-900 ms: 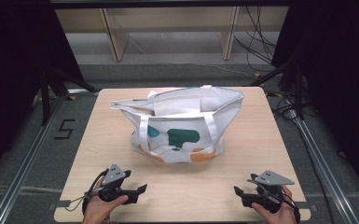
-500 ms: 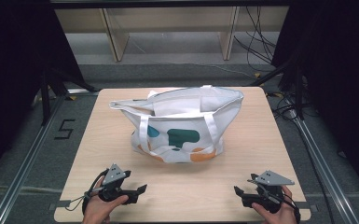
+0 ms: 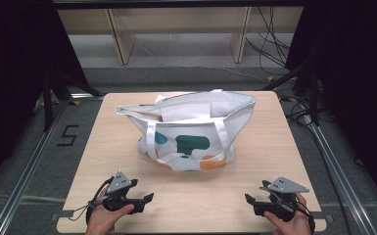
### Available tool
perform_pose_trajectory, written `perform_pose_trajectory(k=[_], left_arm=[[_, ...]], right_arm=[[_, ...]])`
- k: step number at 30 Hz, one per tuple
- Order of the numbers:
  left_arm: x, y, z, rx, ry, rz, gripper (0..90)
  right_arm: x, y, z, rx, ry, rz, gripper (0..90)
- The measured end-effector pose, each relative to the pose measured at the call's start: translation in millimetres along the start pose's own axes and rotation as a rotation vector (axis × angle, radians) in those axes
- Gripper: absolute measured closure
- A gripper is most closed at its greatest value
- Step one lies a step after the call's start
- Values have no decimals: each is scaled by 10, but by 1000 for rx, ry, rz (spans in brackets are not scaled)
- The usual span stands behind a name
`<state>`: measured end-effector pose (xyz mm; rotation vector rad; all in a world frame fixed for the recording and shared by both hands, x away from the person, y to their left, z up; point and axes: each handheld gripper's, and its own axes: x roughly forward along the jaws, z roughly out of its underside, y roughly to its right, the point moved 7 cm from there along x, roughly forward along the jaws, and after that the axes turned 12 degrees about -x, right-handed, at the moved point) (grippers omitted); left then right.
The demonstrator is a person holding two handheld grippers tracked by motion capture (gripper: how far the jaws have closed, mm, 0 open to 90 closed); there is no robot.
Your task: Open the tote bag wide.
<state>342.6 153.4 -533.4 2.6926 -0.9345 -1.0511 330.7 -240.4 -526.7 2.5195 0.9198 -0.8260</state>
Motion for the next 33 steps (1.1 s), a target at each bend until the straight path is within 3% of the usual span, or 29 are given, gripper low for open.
perform_pose_trajectory(k=[3, 4, 5, 6, 8, 10, 12, 13, 14, 15, 16, 17, 18, 21, 24, 25, 30, 33], left_arm=[[-11, -20, -10, 10, -15, 3, 278], [1, -8, -30, -14, 4, 19, 311], [-19, -25, -37, 9, -13, 20, 335], [-23, -5, -56, -21, -4, 28, 363], [-40, -2, -111, 3, 22, 36, 431], [-76, -25, -154, 27, 4, 33, 514], [-94, -27, -212, 24, 29, 44, 622], [-115, -41, -251, 31, 31, 39, 719], [-117, -36, -275, 15, 40, 47, 719], [-140, -60, -315, 45, 40, 48, 759], [-147, -48, -355, 19, 56, 57, 803], [-170, -56, -402, 35, 51, 64, 841], [-181, -51, -437, 39, 55, 65, 878], [-237, -22, -605, 45, 64, 94, 895], [-289, 29, -798, 53, 69, 116, 896], [-302, 52, -865, 56, 74, 128, 896], [-399, 144, -1233, 76, 90, 148, 895], [-445, 191, -1451, 88, 93, 151, 895]], right_arm=[[-1, 24, -57, -9, 13, 0, 194], [-10, 9, -82, 18, 12, 5, 192], [-17, 48, -128, -10, 28, 10, 192], [-24, 56, -155, -12, 34, 5, 192], [-56, 78, -246, -19, 58, 5, 209], [-99, 113, -360, -40, 76, 9, 272], [-119, 126, -470, -35, 100, 8, 356], [-148, 165, -616, -63, 117, -4, 416], [-148, 165, -616, -63, 117, -4, 482], [-152, 160, -669, -55, 133, -11, 526], [-156, 174, -739, -57, 148, 0, 579], [-167, 175, -798, -62, 142, -7, 614], [-174, 210, -881, -101, 151, -1, 698], [-205, 213, -1044, -116, 149, -15, 824], [-218, 266, -1237, -180, 167, -10, 881], [-221, 257, -1283, -166, 171, -10, 892], [-240, 342, -1636, -238, 182, -12, 900], [-252, 362, -1840, -240, 181, -21, 900]])
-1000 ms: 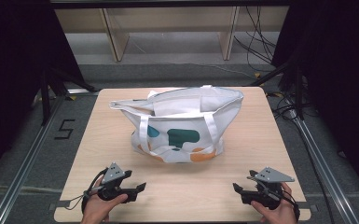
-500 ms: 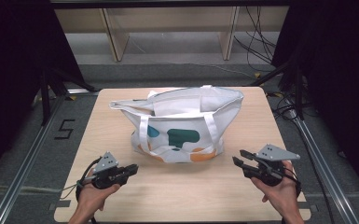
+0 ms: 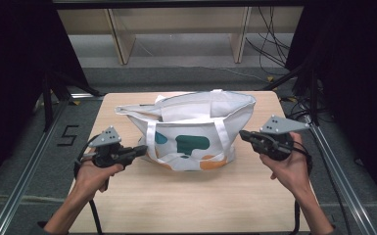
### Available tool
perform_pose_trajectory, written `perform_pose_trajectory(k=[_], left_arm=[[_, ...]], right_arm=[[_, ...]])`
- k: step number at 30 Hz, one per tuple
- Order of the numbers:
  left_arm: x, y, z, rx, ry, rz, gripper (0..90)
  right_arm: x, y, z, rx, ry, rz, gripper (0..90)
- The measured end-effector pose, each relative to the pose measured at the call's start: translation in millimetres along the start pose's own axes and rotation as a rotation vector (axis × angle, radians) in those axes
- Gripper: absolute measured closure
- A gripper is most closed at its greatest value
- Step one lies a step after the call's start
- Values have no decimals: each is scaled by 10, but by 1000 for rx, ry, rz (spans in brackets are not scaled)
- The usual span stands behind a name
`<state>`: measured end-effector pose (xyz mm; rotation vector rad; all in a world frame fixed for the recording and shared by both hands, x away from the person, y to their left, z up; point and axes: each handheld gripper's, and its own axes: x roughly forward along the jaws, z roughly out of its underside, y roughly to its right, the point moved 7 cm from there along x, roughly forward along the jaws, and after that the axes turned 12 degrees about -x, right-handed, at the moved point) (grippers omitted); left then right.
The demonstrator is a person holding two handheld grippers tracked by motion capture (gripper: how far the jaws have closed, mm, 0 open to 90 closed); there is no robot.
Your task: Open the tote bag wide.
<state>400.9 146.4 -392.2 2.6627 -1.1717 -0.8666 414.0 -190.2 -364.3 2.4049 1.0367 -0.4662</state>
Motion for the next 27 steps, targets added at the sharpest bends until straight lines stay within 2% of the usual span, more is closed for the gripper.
perform_pose_trajectory(k=[3, 6, 7, 8, 10, 15, 16, 17, 18, 19, 21, 22, 23, 25, 27], left_arm=[[-4, 40, -238, 3, 9, 7, 895], [-8, 86, -480, 18, 17, 12, 895], [-2, 94, -568, 15, 33, 9, 894], [3, 94, -647, 24, 27, 2, 894], [39, 86, -769, 32, 21, -10, 894], [237, 1, -1006, 19, 1, -30, 891], [295, -30, -1033, 16, -1, -40, 891], [341, -62, -1042, 11, -10, -45, 890], [388, -102, -1041, 8, -19, -56, 889], [435, -147, -1033, 8, -29, -65, 889], [511, -237, -1001, -10, -41, -68, 889], [538, -270, -985, -26, -40, -75, 889], [571, -326, -957, -27, -45, -86, 888], [631, -453, -874, -27, -71, -112, 885], [708, -592, -764, -54, -85, -123, 886]], right_arm=[[27, 117, -186, -20, 1, 22, 900], [84, 198, -342, -32, -1, 23, 900], [98, 218, -401, -23, -21, 11, 900], [121, 238, -455, -19, -22, 5, 900], [188, 321, -550, -46, -25, 24, 900], [394, 383, -654, -53, -81, -12, 900], [442, 402, -661, -68, -84, -10, 900], [485, 398, -658, -49, -102, -12, 900], [526, 431, -653, -62, -102, -5, 900], [562, 432, -634, -42, -117, -8, 900], [643, 464, -586, -56, -130, -3, 900], [660, 469, -549, -39, -149, -1, 900], [703, 468, -471, -18, -175, -8, 900], [736, 477, -417, -22, -192, -8, 900], [808, 489, -278, -36, -223, -12, 900]])
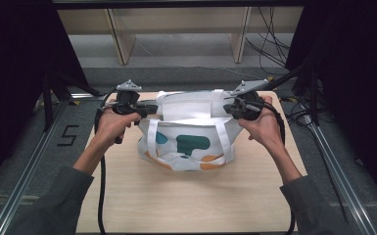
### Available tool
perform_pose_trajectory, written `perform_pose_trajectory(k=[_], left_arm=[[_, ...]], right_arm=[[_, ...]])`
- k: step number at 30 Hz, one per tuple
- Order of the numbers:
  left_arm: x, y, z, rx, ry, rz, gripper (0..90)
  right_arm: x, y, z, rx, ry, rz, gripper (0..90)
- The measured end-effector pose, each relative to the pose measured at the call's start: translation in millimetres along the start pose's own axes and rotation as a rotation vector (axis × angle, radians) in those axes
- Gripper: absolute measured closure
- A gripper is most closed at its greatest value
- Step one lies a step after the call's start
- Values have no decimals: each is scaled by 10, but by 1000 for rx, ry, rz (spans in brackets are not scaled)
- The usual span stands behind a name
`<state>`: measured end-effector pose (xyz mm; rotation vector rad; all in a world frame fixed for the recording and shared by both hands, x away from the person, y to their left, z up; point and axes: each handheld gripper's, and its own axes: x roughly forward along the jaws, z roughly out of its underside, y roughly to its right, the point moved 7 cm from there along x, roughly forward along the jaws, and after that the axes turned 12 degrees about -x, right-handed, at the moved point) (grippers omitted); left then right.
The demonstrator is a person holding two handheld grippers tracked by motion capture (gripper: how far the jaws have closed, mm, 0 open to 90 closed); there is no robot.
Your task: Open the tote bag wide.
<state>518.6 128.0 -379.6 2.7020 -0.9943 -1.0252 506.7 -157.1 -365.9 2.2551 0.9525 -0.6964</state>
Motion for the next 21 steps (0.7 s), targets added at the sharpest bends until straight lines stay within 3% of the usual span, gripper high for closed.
perform_pose_trajectory(k=[5, 6, 7, 9, 12, 14, 15, 17, 20, 21], left_arm=[[232, -254, 265, -67, -55, -20, 892], [278, -304, 326, -72, -72, -27, 892], [313, -342, 374, -74, -83, -39, 892], [392, -463, 520, -70, -127, -68, 892], [526, -617, 765, -139, -149, -62, 894], [555, -651, 852, -213, -118, -12, 895], [543, -640, 852, -217, -117, -9, 894], [486, -627, 823, -171, -145, -28, 894], [452, -535, 740, -148, -133, -23, 888], [446, -481, 706, -133, -129, -20, 887]], right_arm=[[217, -95, 299, 27, -60, -36, 900], [286, -127, 347, 29, -54, -25, 900], [329, -160, 401, 15, -75, -40, 900], [443, -239, 497, 36, -96, -57, 900], [618, -328, 679, 48, -148, -97, 900], [689, -388, 752, 72, -147, -119, 900], [731, -412, 786, 68, -136, -112, 900], [705, -425, 803, 67, -149, -126, 900], [646, -395, 735, 61, -153, -109, 900], [630, -378, 673, 61, -118, -88, 900]])
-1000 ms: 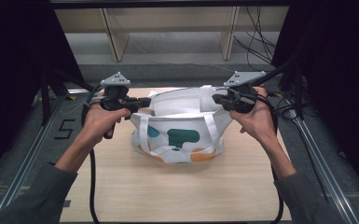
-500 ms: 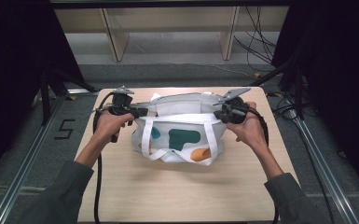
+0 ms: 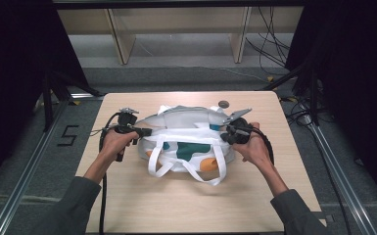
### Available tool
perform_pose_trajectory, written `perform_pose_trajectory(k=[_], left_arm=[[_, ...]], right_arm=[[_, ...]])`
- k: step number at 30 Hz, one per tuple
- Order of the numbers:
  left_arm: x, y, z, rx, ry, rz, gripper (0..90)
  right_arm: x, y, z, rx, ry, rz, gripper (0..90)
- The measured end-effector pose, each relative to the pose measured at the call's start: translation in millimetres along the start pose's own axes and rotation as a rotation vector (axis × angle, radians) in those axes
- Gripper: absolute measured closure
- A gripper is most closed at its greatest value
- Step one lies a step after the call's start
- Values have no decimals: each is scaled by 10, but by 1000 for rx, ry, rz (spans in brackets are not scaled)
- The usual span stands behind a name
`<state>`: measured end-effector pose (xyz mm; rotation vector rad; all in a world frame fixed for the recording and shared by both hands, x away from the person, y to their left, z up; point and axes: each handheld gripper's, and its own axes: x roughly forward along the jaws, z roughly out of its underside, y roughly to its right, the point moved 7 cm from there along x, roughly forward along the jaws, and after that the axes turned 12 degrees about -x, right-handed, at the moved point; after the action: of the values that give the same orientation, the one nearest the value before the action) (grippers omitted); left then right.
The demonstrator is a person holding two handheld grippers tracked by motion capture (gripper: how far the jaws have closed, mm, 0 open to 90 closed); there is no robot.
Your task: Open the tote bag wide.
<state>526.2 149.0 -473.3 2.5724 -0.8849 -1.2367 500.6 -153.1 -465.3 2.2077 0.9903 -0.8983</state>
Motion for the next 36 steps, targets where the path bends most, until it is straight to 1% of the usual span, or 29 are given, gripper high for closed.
perform_pose_trajectory(k=[1, 3, 4, 5, 6, 7, 10, 11, 12, 13, 14, 15, 16, 17, 19, 22, 24, 25, 26, 27, 28, 29, 30, 31, 32, 33, 34, 35, 36], left_arm=[[-7, 46, -22, 21, 1, -2, 882], [-5, 196, -102, 55, 21, 7, 881], [1, 264, -143, 74, 21, 10, 880], [25, 343, -198, 91, 24, 9, 878], [47, 388, -230, 98, 26, 12, 878], [79, 447, -284, 116, 22, 9, 877], [212, 525, -376, 119, 4, 5, 879], [253, 527, -390, 118, -5, 1, 880], [325, 521, -413, 113, -18, -13, 880], [366, 509, -427, 112, -25, -25, 882], [429, 472, -458, 101, -38, -39, 883], [483, 442, -490, 71, -35, -38, 889], [512, 412, -514, 58, -44, -44, 892], [552, 378, -545, 42, -48, -54, 893], [621, 317, -597, -1, -57, -62, 893], [688, 246, -609, -14, -75, -85, 894], [707, 214, -610, -32, -73, -88, 894], [710, 201, -607, -39, -72, -89, 895], [713, 176, -604, -42, -75, -98, 895], [707, 150, -608, -38, -73, -108, 895], [705, 107, -609, -48, -58, -127, 895], [691, 89, -597, -55, -58, -119, 895], [672, 92, -589, -57, -59, -103, 895], [639, 112, -580, -51, -47, -94, 894], [599, 139, -556, -16, -60, -96, 894], [567, 178, -529, 18, -62, -94, 893], [535, 242, -469, 44, -82, -70, 892], [522, 274, -418, 68, -103, -60, 889], [517, 334, -328, 99, -137, -50, 886]], right_arm=[[-36, 23, -108, -1, 50, 7, 900], [-59, 21, -159, 14, 51, 12, 900], [-64, 55, -232, -10, 78, 18, 900], [-51, 73, -294, -2, 94, 30, 900], [-20, 89, -354, -1, 97, 34, 900], [-11, 90, -371, -3, 76, 23, 900], [125, 68, -397, 3, 45, 16, 900], [154, 58, -373, -10, 26, 1, 900], [177, 32, -369, 11, 28, -10, 900], [187, 13, -346, 0, 16, -21, 900], [180, -11, -332, -3, 8, -38, 900], [182, -44, -306, -25, 15, -52, 900], [158, -99, -283, -22, -1, -82, 900], [143, -135, -264, -27, -8, -91, 900], [73, -257, -215, -64, -16, -132, 900], [2, -449, -106, -129, -40, -206, 900], [-35, -645, 4, -150, -47, -285, 900], [-42, -746, 55, -158, -35, -329, 900], [-13, -1010, 226, -160, -87, -452, 900], [-13, -1010, 226, -160, -87, -452, 900], [30, -1127, 328, -183, -148, -477, 900], [150, -1242, 492, -272, -233, -436, 900], [212, -1320, 556, -279, -247, -430, 900], [221, -1374, 564, -266, -229, -456, 900], [212, -1380, 518, -275, -175, -472, 900], [133, -1361, 451, -244, -149, -454, 900], [54, -1305, 346, -215, -96, -432, 900], [-47, -1196, 205, -230, -29, -407, 900], [-96, -1139, 128, -221, 6, -372, 900]])
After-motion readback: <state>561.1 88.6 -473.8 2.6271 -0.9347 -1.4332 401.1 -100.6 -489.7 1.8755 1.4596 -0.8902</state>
